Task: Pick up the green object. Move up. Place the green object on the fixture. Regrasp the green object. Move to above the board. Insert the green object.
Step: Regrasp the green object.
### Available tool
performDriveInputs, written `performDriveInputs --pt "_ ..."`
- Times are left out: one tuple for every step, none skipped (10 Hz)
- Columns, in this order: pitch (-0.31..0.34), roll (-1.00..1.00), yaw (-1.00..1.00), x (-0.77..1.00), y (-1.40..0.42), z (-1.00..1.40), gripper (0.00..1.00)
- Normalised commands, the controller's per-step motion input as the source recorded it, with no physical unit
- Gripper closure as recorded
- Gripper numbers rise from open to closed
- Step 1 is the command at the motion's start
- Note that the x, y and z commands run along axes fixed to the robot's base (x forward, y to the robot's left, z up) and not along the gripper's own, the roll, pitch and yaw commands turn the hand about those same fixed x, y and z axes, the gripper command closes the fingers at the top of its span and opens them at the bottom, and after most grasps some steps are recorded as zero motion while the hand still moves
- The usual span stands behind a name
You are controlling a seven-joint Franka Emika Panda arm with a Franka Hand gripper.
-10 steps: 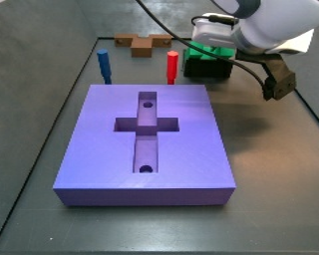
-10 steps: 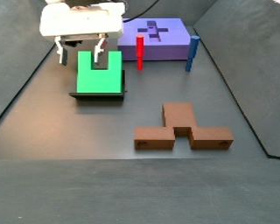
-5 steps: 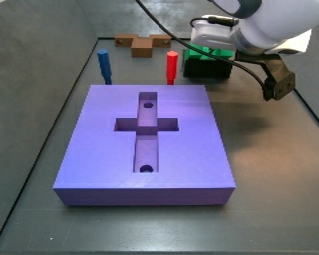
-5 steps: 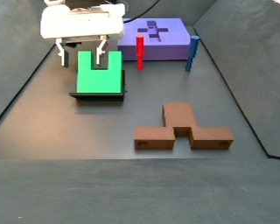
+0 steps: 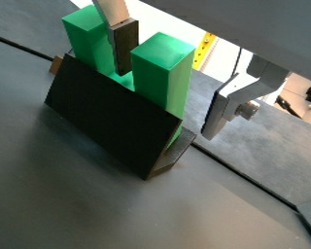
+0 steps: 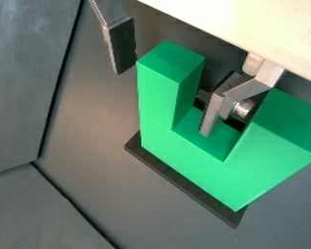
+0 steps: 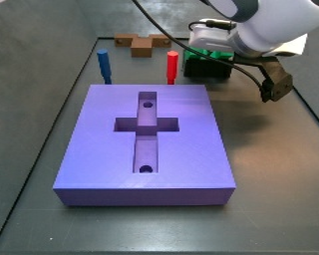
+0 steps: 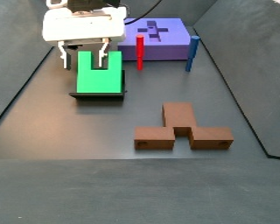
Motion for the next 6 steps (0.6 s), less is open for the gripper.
performDriveInputs --pt "0.0 0.0 0.0 0.0 0.0 0.0 1.0" --pt "0.0 0.0 0.0 0.0 0.0 0.0 1.0" --pt "0.0 0.0 0.0 0.0 0.0 0.0 1.0" --pt "0.0 0.0 0.0 0.0 0.0 0.0 1.0" --pt "0.0 0.0 0.0 0.0 0.0 0.0 1.0" --pt "0.0 0.0 0.0 0.0 0.0 0.0 1.0"
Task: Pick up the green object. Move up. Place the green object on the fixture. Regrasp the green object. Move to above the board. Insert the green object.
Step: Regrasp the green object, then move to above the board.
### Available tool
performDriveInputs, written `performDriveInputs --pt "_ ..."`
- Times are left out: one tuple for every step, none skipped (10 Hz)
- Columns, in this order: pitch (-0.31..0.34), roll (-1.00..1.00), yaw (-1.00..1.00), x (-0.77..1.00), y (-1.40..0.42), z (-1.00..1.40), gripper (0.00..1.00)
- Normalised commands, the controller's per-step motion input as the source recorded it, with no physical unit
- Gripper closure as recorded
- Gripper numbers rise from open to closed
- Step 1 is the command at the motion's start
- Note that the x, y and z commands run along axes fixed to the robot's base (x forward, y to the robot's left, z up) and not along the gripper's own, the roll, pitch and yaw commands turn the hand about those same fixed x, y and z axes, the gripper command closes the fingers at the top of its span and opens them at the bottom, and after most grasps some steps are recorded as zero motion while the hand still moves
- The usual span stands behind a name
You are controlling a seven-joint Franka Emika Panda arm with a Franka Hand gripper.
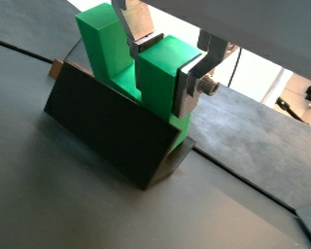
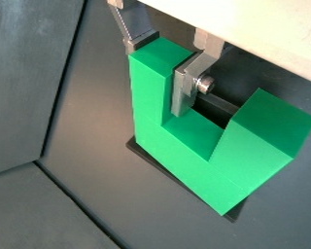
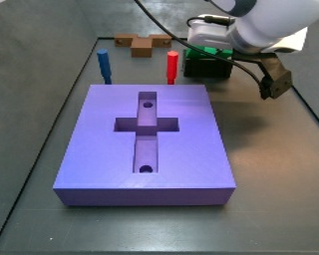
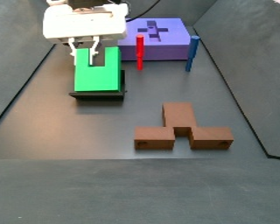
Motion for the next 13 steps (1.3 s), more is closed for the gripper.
performDriveInputs --pt "0.0 0.0 0.0 0.0 0.0 0.0 1.0" --pt "0.0 0.0 0.0 0.0 0.0 0.0 1.0" --pt "0.0 0.0 0.0 0.0 0.0 0.0 1.0" --pt "0.0 0.0 0.0 0.0 0.0 0.0 1.0" --pt "0.0 0.0 0.0 0.0 0.0 0.0 1.0" --pt "0.0 0.0 0.0 0.0 0.0 0.0 1.0" --pt "0.0 0.0 0.0 0.0 0.0 0.0 1.0" --pt "0.0 0.0 0.0 0.0 0.0 0.0 1.0" --pt "0.0 0.0 0.0 0.0 0.0 0.0 1.0" --pt "0.0 0.0 0.0 0.0 0.0 0.0 1.0" --pt "0.0 0.0 0.0 0.0 0.0 1.4 1.0" --pt "0.057 -0.05 0.02 -0.02 0.01 1.4 1.0" --pt "0.04 -0.12 0.01 -0.04 0.02 1.4 1.0"
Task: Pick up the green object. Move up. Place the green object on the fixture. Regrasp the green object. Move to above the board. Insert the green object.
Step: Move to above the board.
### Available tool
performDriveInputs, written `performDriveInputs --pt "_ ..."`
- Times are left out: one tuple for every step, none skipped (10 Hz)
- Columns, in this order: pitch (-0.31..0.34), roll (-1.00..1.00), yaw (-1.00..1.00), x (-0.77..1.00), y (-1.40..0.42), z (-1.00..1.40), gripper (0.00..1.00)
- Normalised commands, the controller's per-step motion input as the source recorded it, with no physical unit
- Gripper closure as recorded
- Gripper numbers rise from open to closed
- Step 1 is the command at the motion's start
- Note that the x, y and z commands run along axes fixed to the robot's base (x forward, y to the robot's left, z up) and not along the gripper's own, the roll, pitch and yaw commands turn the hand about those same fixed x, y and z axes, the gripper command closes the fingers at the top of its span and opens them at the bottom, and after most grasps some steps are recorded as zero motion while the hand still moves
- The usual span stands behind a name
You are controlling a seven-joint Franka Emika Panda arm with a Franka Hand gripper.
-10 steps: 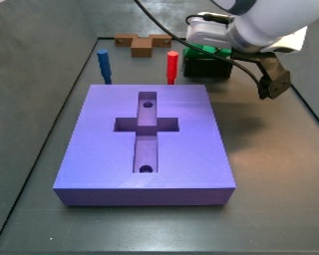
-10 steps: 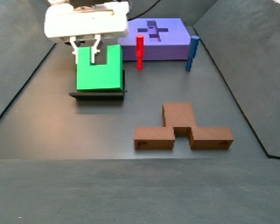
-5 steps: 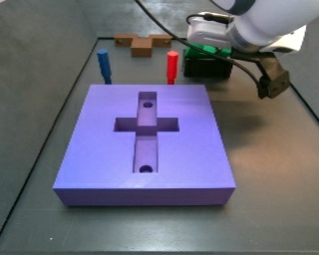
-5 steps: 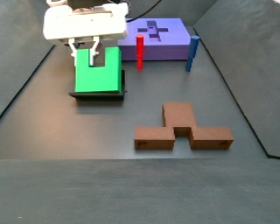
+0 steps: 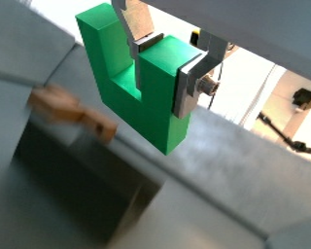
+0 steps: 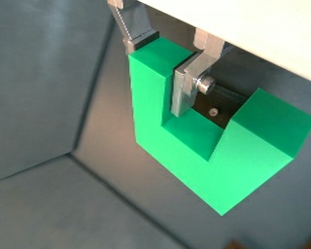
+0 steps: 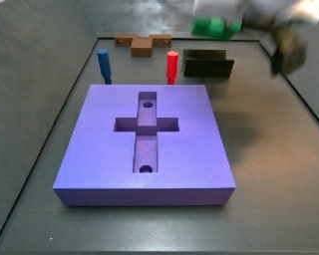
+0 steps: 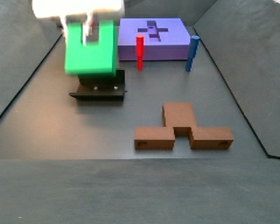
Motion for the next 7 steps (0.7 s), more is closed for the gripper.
performDriveInputs --pt "0.03 -0.07 0.02 -0.03 0.02 1.4 1.0" --pt "0.051 -0.03 0.03 -0.02 0.0 1.4 1.0" --pt "0.045 -0.01 0.02 -0.01 0.0 1.4 1.0" --pt "0.047 0.0 0.03 -0.01 0.0 1.4 1.0" --pt "0.062 -0.01 0.02 0.02 -0.01 0.68 1.0" --pt "0.069 0.0 0.03 0.04 -0.01 0.36 1.0" --pt "0.083 0.0 0.04 0.05 -0.02 0.21 1.0"
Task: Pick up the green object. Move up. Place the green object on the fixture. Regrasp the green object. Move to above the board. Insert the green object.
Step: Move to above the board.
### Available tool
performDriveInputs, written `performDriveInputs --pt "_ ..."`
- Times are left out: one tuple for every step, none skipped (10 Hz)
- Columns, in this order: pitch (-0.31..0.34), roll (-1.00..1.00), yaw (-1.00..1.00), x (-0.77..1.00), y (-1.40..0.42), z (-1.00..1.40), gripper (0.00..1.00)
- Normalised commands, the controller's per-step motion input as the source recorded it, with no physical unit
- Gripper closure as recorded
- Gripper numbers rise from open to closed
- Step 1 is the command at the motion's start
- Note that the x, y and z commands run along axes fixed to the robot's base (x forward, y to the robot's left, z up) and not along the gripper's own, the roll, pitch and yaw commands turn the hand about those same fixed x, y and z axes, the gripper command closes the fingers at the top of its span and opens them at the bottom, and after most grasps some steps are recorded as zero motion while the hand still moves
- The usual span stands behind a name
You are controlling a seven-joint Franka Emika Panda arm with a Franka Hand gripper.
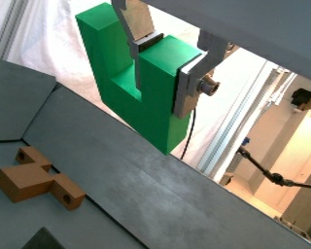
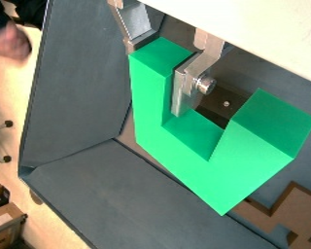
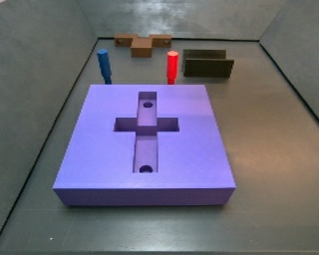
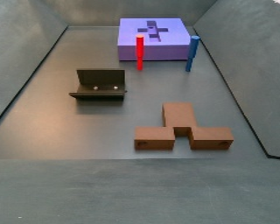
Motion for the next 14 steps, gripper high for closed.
performDriveInputs --pt "0.094 -1.0 0.14 -1.18 -1.4 0.28 1.0" --pt "0.094 -1.0 0.15 -1.19 -1.4 0.26 1.0" --pt "0.042 -1.0 0.16 -1.28 -1.4 0.29 1.0" --pt "0.026 -1.0 0.17 -1.34 -1.4 0.26 1.0" --pt "0.008 -1.0 0.17 -1.32 -1.4 0.26 1.0" --pt "-0.002 -1.0 0.17 -1.32 -1.4 0.25 1.0" --pt "-0.04 -1.0 0.17 -0.67 -0.64 0.11 1.0" --pt "-0.049 -1.0 0.17 -0.35 -0.29 0.03 1.0" --pt "-0.049 -1.0 0.14 -0.15 -0.12 0.03 1.0" --pt "-0.076 -1.0 0.14 -0.1 -0.06 0.01 1.0" --pt "-0.09 -0.84 0.09 -0.08 -0.01 0.0 1.0" --pt "-0.079 -0.54 0.05 -0.07 0.01 0.01 1.0" --pt "-0.066 -0.36 0.03 -0.05 0.0 0.0 1.0" --pt "-0.035 -0.21 0.01 -0.02 0.01 0.0 1.0"
